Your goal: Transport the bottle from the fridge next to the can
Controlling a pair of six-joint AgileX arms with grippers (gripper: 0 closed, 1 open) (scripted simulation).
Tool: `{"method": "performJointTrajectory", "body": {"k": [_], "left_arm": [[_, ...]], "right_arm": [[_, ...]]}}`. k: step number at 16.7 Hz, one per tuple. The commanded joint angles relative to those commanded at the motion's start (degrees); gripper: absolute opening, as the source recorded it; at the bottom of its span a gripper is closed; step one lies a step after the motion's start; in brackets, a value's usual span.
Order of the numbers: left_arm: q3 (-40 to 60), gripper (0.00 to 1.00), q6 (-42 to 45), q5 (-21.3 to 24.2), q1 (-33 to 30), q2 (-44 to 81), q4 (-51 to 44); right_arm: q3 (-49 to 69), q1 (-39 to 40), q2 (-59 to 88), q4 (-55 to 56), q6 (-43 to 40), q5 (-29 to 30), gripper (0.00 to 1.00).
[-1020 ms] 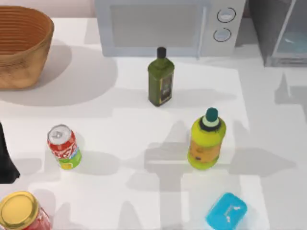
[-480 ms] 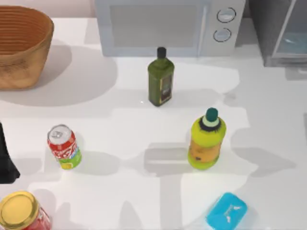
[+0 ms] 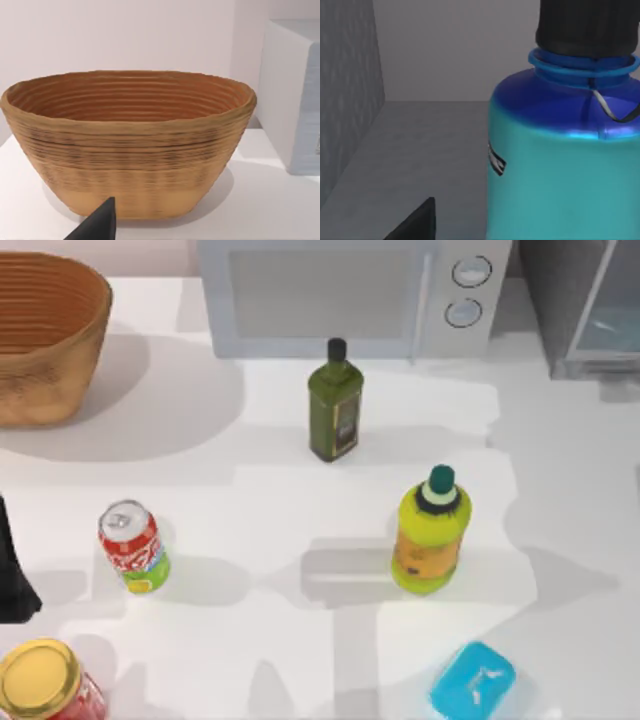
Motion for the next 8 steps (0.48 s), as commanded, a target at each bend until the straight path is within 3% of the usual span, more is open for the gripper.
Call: {"method": "performJointTrajectory", "body": {"k": [8], "left_arm": [[0.0,1.0,0.0,0.0,0.0,0.0,0.0]], "right_arm": [[12.1,0.8,6.9,-4.9,0.0,1.1,1.0]]}}
